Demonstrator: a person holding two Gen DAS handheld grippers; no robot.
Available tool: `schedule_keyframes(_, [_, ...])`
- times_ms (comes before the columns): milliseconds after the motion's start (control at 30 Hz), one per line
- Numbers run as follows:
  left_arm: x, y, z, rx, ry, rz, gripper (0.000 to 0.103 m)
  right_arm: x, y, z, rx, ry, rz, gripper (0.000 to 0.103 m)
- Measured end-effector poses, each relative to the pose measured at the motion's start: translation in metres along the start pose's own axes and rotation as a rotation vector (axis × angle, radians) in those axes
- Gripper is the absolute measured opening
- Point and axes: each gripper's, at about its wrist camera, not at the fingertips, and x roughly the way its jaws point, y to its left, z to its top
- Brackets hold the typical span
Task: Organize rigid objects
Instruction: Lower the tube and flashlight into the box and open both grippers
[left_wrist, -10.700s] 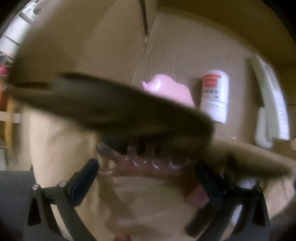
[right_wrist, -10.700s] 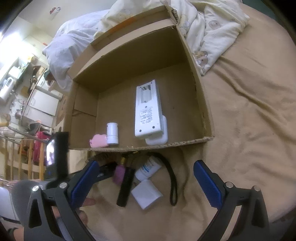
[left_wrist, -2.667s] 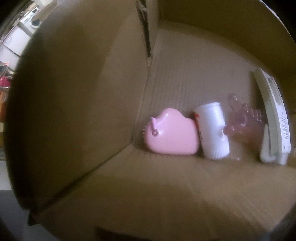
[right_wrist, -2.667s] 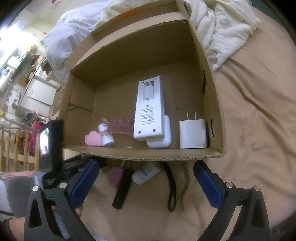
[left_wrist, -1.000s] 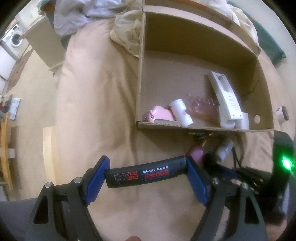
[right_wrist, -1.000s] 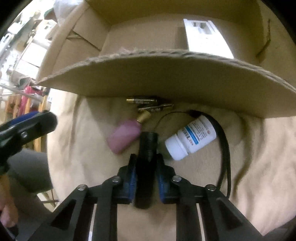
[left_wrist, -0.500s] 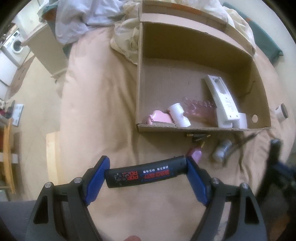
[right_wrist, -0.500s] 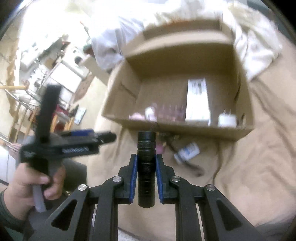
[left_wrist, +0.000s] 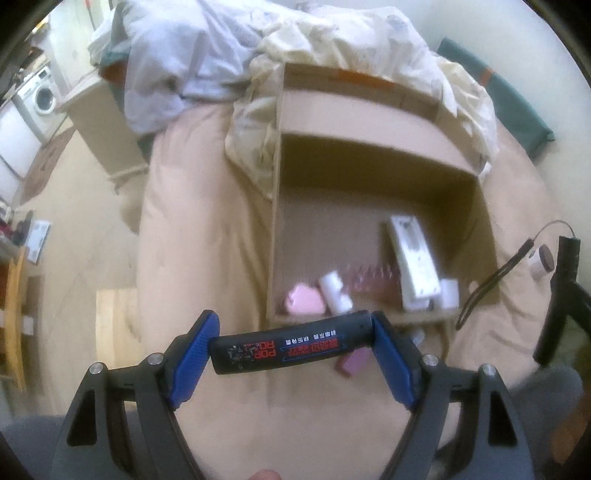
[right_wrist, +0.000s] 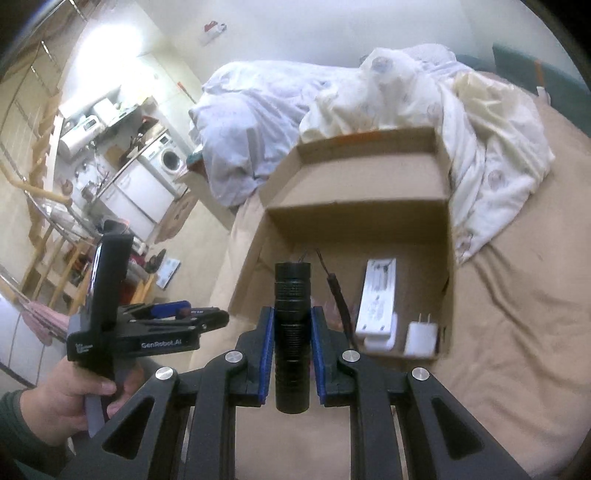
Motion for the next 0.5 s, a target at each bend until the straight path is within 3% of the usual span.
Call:
schedule_keyframes(333, [0.006, -0.027, 0.044, 0.052, -0.054, 0.008, 0.080, -0.002, -0.014, 0.044, 0.026, -0.088, -0.014, 0.019])
schedule_keyframes(500, [0.046, -0.038, 0.043, 0.129, -0.003, 0.060, 0.080, 0.030, -0.034, 0.047, 0.082, -0.075, -0.020, 0.019])
